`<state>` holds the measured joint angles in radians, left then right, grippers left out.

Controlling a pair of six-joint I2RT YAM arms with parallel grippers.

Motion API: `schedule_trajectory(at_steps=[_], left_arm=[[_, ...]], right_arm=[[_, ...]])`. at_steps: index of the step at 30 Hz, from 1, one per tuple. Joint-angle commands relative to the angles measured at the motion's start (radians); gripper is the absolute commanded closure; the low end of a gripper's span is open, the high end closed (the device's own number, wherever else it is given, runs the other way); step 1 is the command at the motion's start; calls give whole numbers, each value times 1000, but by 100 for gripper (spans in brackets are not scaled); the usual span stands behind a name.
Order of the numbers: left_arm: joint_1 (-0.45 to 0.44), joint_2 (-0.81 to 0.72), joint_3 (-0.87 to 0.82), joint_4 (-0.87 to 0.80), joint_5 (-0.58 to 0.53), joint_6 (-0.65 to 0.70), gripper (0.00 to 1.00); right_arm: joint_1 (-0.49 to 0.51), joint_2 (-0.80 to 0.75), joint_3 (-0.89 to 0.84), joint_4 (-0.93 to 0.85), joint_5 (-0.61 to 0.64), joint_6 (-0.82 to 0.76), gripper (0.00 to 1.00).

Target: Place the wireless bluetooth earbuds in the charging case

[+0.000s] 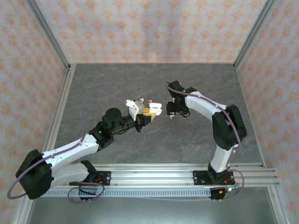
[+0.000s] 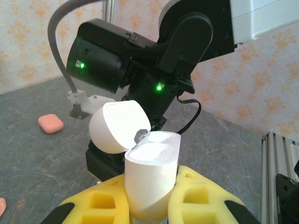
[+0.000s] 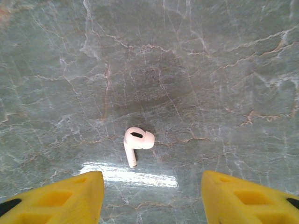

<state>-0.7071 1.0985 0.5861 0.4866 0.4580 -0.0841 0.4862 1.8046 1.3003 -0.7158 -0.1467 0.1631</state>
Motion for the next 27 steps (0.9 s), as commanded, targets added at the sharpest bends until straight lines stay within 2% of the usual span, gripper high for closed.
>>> schedule_trajectory(at_steps=[1, 15, 27], left_arm=[[-6, -9, 0, 27, -29, 13, 100], [-6, -24, 2, -32, -47, 41, 100], [-6, -36, 7, -70, -48, 59, 100]], right_arm=[[2, 45, 38, -32, -15, -3, 43], [2, 158, 95, -30, -24, 70, 47], [2, 208, 119, -35, -26, 84, 57]])
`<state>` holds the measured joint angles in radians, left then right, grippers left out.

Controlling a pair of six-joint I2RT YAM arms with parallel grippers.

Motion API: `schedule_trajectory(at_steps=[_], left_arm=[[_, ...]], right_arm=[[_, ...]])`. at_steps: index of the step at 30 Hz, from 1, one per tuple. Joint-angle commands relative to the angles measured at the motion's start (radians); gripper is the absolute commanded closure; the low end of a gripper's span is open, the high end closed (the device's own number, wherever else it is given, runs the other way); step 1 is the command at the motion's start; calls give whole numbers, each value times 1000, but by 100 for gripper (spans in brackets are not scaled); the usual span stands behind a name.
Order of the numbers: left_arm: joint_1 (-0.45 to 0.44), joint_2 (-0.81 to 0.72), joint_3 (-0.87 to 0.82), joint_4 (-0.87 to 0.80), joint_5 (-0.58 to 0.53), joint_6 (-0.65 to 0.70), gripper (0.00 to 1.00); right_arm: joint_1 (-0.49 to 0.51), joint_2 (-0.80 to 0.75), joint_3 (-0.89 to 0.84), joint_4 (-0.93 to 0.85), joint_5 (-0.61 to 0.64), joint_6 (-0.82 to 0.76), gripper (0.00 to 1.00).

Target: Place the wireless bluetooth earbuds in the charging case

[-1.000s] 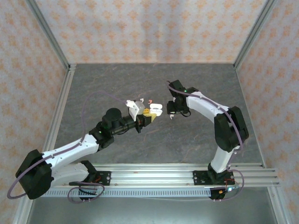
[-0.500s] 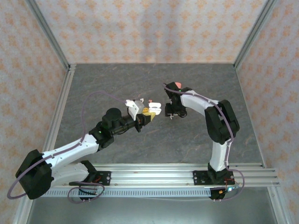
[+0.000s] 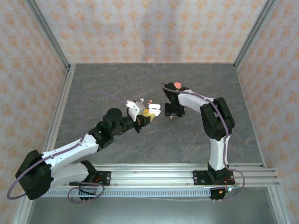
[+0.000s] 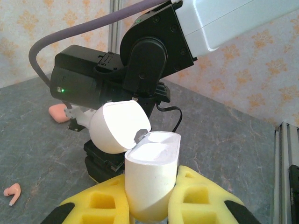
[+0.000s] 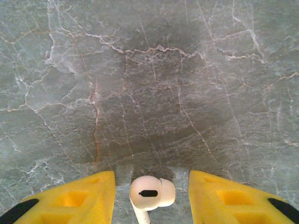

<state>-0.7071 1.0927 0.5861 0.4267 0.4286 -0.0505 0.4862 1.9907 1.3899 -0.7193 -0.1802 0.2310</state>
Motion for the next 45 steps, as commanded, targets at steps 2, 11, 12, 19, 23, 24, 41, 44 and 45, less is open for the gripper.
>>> schedule_trajectory(at_steps=[2, 11, 12, 19, 23, 24, 41, 44, 45], left_arm=[[-5, -33, 5, -12, -19, 26, 100], [-6, -34, -7, -16, -16, 29, 100], [-6, -33, -9, -16, -14, 30, 100], [-6, -40, -36, 7, -25, 23, 100], [-6, -43, -44, 16, -34, 21, 100], [-5, -43, -46, 22, -36, 19, 100], [-6, -54, -45, 118, -93, -11, 100], [-6, -54, -46, 149, -112, -18, 100], [-5, -54, -46, 158, -119, -21, 100]], right_arm=[[2, 27, 33, -34, 5, 15, 59], [2, 20, 36, -40, -12, 26, 70], [2, 17, 35, -41, -12, 28, 71], [2, -61, 5, -4, -3, 62, 72], [2, -142, -35, 42, 16, 102, 72], [2, -164, -46, 56, 22, 112, 72], [111, -585, -159, 352, 196, 166, 77], [140, -632, -160, 391, 195, 167, 77], [149, -646, -162, 401, 196, 167, 77]])
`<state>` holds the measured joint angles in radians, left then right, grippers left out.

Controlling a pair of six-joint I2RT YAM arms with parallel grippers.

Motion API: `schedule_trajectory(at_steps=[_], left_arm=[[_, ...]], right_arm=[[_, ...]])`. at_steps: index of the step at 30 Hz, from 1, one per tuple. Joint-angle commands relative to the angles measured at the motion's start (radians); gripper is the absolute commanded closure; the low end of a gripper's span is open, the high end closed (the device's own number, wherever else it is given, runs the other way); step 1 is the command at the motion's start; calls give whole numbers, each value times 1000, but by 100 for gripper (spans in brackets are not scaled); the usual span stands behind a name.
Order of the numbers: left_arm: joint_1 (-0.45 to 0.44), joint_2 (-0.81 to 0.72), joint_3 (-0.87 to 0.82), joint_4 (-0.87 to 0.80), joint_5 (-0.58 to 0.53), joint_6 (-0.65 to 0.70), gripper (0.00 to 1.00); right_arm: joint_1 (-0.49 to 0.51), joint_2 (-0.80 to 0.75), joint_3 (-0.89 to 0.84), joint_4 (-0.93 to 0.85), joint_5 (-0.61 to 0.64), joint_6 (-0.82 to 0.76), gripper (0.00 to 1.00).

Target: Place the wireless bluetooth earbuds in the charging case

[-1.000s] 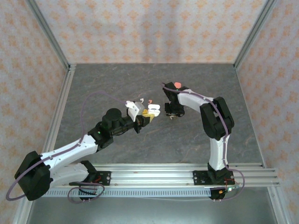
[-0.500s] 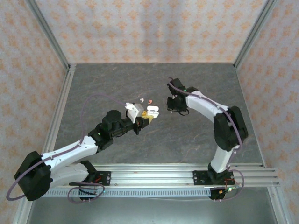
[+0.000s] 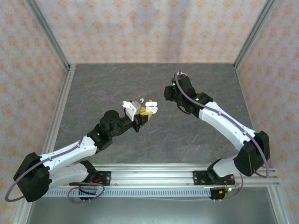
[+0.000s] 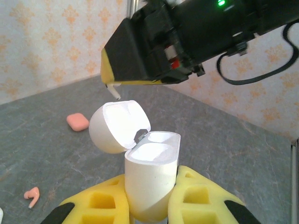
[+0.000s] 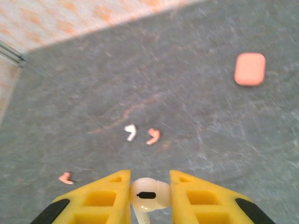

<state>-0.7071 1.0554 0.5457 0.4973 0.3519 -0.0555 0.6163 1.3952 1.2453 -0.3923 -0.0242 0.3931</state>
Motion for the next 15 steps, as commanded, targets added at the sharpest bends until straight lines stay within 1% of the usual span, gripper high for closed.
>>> schedule_trajectory(at_steps=[1, 8, 13, 15], left_arm=[[-5, -17, -7, 97, -51, -19, 100], [-6, 5, 1, 162, -96, -27, 100], [-6, 30, 14, 208, -119, -30, 100], [-6, 36, 24, 214, -124, -23, 100]], right_arm=[[30, -69, -21, 89, 44, 7, 77], [106, -186, -129, 275, 106, 49, 77], [132, -206, -161, 354, 96, 95, 77], [144, -239, -170, 380, 95, 113, 77]])
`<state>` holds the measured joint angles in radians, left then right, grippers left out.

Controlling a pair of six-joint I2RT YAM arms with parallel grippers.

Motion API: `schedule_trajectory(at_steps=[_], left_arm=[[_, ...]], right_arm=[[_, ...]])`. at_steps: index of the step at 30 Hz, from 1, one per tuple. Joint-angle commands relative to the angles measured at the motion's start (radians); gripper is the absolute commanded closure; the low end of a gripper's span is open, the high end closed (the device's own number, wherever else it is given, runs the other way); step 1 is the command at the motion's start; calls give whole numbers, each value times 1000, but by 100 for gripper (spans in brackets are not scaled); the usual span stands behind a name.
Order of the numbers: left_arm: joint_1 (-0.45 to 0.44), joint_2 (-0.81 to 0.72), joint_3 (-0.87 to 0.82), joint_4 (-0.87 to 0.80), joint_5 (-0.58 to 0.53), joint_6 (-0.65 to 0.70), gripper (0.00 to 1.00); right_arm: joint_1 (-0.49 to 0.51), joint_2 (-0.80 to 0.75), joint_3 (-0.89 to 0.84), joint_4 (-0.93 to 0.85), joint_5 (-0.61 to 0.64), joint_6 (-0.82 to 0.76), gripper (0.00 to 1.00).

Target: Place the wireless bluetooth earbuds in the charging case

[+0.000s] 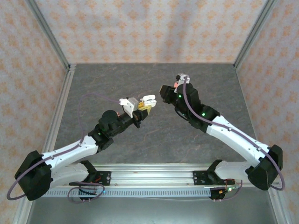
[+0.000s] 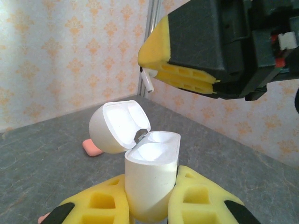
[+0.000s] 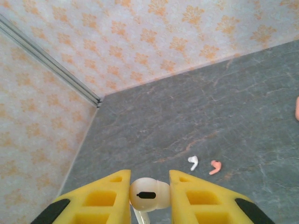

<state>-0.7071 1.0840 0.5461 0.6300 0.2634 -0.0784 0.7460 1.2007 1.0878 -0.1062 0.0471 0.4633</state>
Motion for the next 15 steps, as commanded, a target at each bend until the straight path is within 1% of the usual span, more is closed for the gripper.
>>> schedule_trajectory(at_steps=[1, 8, 15], left_arm=[[-6, 12, 29, 82, -37, 3, 100], [-6, 39, 61, 84, -33, 3, 100], [-6, 41, 87, 62, -35, 2, 100]], right_arm=[[21, -47, -17, 107, 21, 50, 77], [58, -37, -16, 156, 1, 66, 77], [65, -23, -14, 178, -40, 102, 77]])
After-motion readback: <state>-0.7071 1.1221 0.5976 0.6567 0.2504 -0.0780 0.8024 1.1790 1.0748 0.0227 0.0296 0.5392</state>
